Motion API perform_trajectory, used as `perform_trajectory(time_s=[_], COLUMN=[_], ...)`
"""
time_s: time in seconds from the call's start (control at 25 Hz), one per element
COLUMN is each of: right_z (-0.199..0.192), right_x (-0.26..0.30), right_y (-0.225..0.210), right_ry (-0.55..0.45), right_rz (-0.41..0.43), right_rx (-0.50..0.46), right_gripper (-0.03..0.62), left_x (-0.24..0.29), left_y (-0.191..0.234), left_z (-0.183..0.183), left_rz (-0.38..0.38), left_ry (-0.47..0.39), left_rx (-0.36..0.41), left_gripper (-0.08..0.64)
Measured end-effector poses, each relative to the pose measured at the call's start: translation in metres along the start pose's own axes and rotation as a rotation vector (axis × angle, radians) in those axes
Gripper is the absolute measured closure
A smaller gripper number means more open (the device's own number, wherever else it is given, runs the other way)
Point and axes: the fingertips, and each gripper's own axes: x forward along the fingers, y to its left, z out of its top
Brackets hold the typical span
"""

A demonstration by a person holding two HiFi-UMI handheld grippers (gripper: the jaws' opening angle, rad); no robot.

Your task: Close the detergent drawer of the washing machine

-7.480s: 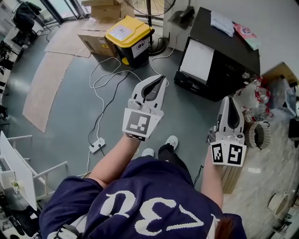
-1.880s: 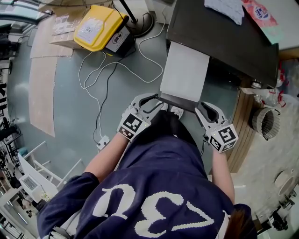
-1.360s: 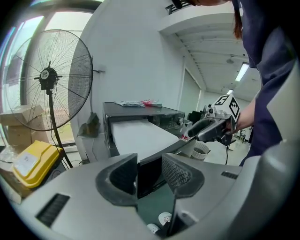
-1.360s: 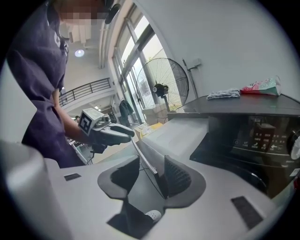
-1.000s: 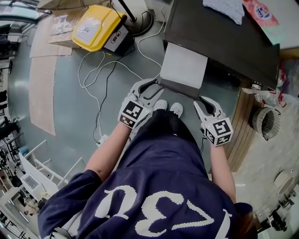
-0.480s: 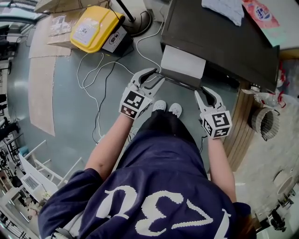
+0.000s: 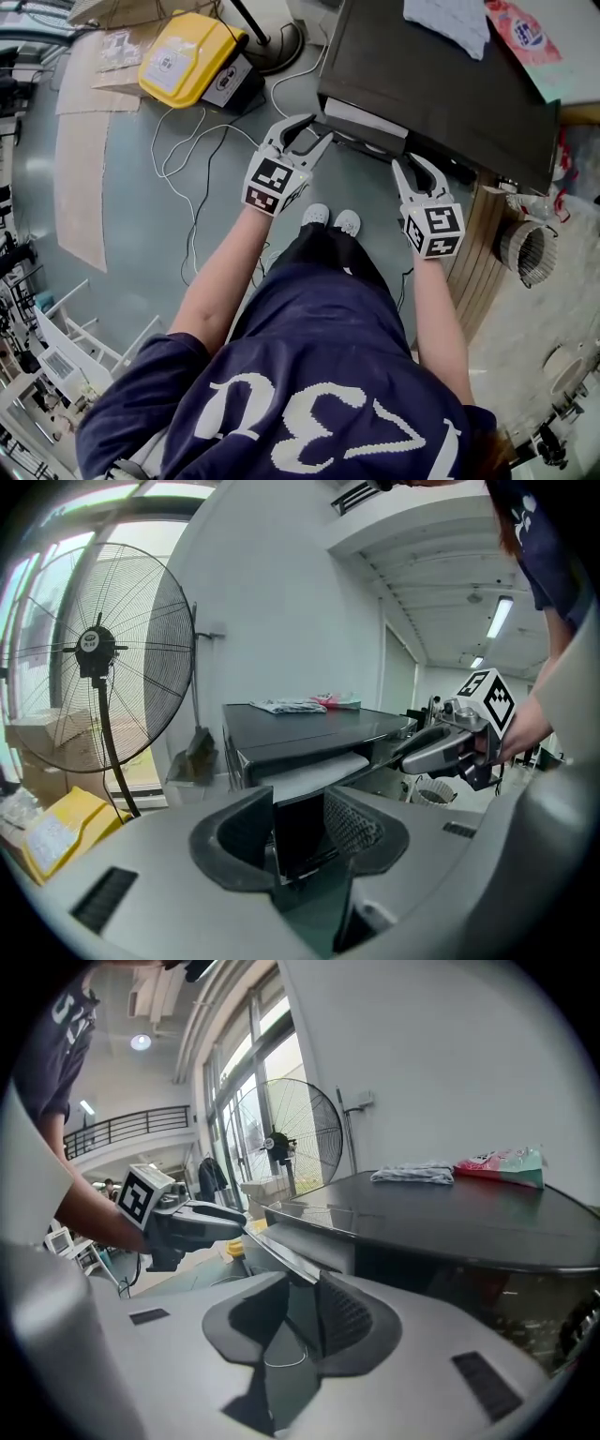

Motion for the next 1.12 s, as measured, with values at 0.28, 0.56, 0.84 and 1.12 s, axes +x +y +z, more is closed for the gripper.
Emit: perform_trajectory(time_s=[0.28, 0.56, 0.84, 1.12], right_z=[0.003, 0.012, 0.023, 0.028], right_x=[0.005, 0.012, 0.028, 0.03], right_y=[-0.005, -0.016, -0.022, -0.024], right_ry=[-0.018, -0.031, -0.019, -0.067], right_rz=[-0.024, -0.075, -0.139, -0.263], right_rx=[-0.01, 0.031, 0.018, 0.039], right_gripper=[0.474, 0.471, 0.467, 0.46], left_x=[0.006, 0.015, 0.025, 0.029], left_y=[0.006, 0.014, 0.031, 0.035], left_z=[0.002, 0.01, 0.016, 0.019], left_rz=[0.018, 0.081, 0.07, 0.053], left_ry=[-0.024, -0.021, -0.023, -0.022], left_rx=[0.003, -0.033, -0.027, -0.012], left_gripper=[0.379, 0.377, 0.377, 0.374])
